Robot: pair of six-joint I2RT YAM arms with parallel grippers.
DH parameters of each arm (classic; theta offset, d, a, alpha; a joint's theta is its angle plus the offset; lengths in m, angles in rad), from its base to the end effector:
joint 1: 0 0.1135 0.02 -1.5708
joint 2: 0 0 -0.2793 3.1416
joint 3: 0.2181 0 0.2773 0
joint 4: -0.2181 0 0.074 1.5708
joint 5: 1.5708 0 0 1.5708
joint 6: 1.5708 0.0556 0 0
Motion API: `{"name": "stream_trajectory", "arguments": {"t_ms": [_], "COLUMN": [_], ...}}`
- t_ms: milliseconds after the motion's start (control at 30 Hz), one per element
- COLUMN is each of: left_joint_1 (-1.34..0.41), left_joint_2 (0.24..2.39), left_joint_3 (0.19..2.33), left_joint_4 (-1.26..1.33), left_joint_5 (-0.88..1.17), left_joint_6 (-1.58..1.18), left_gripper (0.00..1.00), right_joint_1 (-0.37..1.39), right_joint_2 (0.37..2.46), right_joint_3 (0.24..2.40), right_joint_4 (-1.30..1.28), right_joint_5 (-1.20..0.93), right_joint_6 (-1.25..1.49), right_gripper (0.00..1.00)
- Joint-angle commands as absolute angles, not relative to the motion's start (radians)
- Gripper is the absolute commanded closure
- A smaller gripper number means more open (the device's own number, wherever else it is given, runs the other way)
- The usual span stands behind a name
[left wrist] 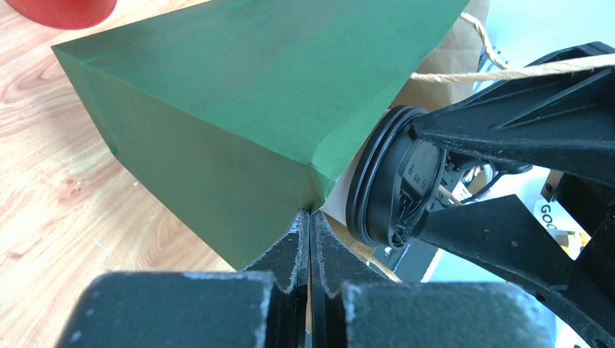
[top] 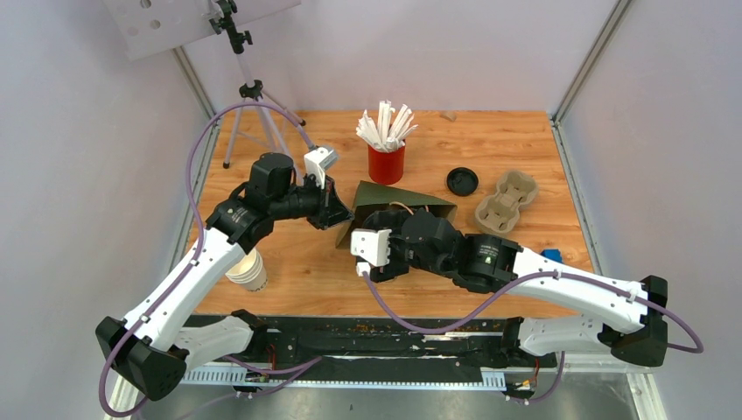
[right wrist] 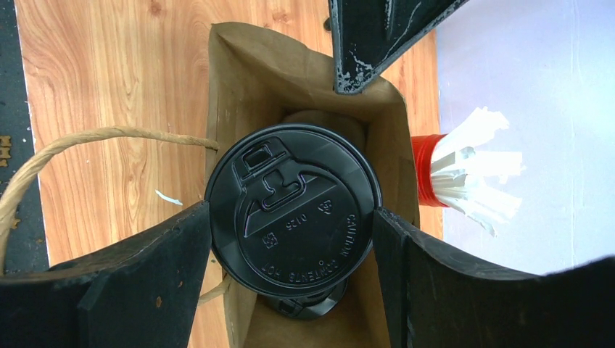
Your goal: Pack the takeout coffee
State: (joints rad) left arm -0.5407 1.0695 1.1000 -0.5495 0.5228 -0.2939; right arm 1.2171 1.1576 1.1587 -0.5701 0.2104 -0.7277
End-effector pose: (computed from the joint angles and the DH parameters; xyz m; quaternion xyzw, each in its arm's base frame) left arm 0.2092 -0.1580 0.3661 0.2316 0.8132 -0.4009 0.3527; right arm 0.1102 0.2649 0.3604 -0.6923 0.5331 0.0263 0.4856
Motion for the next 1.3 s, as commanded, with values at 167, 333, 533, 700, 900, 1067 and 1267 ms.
{"name": "stream_trajectory", "arguments": {"t_ms": [167, 333, 533, 700, 900, 1067, 1267], "left_joint_1": [-0.538, -0.538, -0.538, -0.538, -0.538, -0.538, -0.538], "left_joint_2": [1.043, 1.049, 1.061, 1.063, 1.061, 1.069, 1.065], "left_joint_3": [1.118, 1.120, 1.168, 1.165, 1.146, 1.161, 1.161], "left_joint_4": [-0.492, -0.507, -0.569, -0.557, -0.550, -0.583, -0.595], "left_joint_5": [0.569, 0.541, 0.487, 0.504, 0.561, 0.568, 0.560], "left_joint_6": [-0.272, -0.268, -0.227, -0.226, -0.174, -0.137, -0.120], "left_gripper": [0.99, 1.00, 1.00, 1.00, 0.99, 0.98, 0.98], "right_joint_1": [1.221, 1.220, 1.221, 1.213, 1.196, 1.162, 1.136], "right_joint_2": [1.136, 1.116, 1.064, 1.055, 1.082, 1.107, 1.129], "right_joint_3": [1.199, 1.190, 1.187, 1.172, 1.205, 1.230, 1.235], "right_joint_4": [-0.536, -0.563, -0.617, -0.617, -0.598, -0.589, -0.578], "right_joint_5": [0.214, 0.235, 0.253, 0.269, 0.258, 0.220, 0.190], "right_joint_6": [-0.761, -0.784, -0.754, -0.760, -0.771, -0.789, -0.808], "right_gripper": [0.38, 0.38, 0.39, 0.39, 0.39, 0.38, 0.38]}}
